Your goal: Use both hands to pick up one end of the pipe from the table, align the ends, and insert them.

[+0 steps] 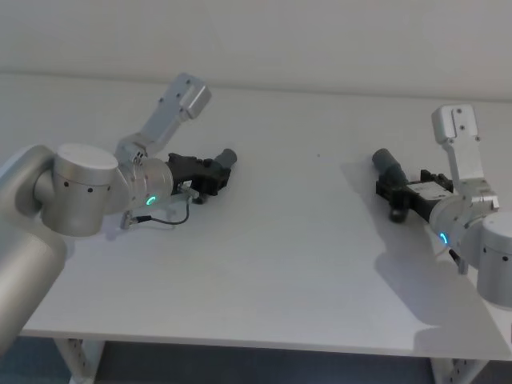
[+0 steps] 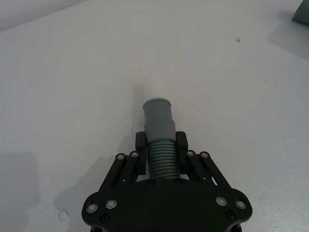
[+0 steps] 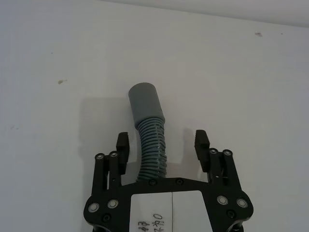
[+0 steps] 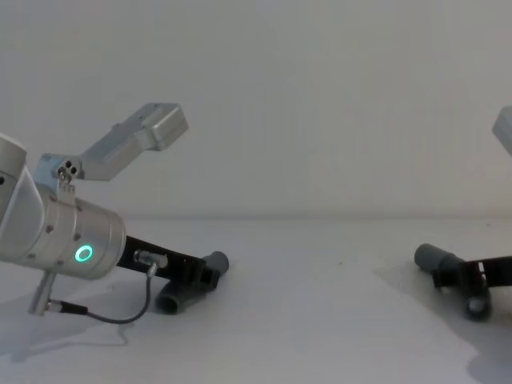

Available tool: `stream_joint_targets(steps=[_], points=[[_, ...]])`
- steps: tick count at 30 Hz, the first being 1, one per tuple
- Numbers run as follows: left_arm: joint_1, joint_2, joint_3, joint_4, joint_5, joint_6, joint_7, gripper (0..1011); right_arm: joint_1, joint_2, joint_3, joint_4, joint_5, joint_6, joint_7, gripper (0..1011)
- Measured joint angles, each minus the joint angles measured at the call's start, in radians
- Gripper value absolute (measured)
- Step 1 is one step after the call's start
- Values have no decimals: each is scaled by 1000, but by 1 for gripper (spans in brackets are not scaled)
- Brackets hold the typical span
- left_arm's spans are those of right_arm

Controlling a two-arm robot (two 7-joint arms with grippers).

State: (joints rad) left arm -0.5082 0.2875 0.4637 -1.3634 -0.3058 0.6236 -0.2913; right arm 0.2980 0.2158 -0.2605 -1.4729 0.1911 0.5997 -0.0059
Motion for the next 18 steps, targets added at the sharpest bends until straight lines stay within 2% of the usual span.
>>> stream_joint_targets(steps=[1,3,6,7,10,11,14,18], points=[[0,0,0,0,0,0,0,347,0,0,0,0,0,0,0,795],[0,0,0,0,0,0,0,347,1,-1,0,2,-1,1,-1,703],[0,0,0,0,0,0,0,347,2,-1,0,3,-2,1,-1,645],[0,0,0,0,0,0,0,347,2,-1,0,3,-2,1,-1,583],[0,0,0,0,0,0,0,347,2,-2,0,4,-4,2,-1,498],[0,0,0,0,0,0,0,347,2,-2,0,4,-4,2,-1,498],[0,0,0,0,0,0,0,347,3,-3,0,5,-4,2,-2,359],[0,0,0,0,0,0,0,347,3,-3,0,6,-4,2,-2,291]])
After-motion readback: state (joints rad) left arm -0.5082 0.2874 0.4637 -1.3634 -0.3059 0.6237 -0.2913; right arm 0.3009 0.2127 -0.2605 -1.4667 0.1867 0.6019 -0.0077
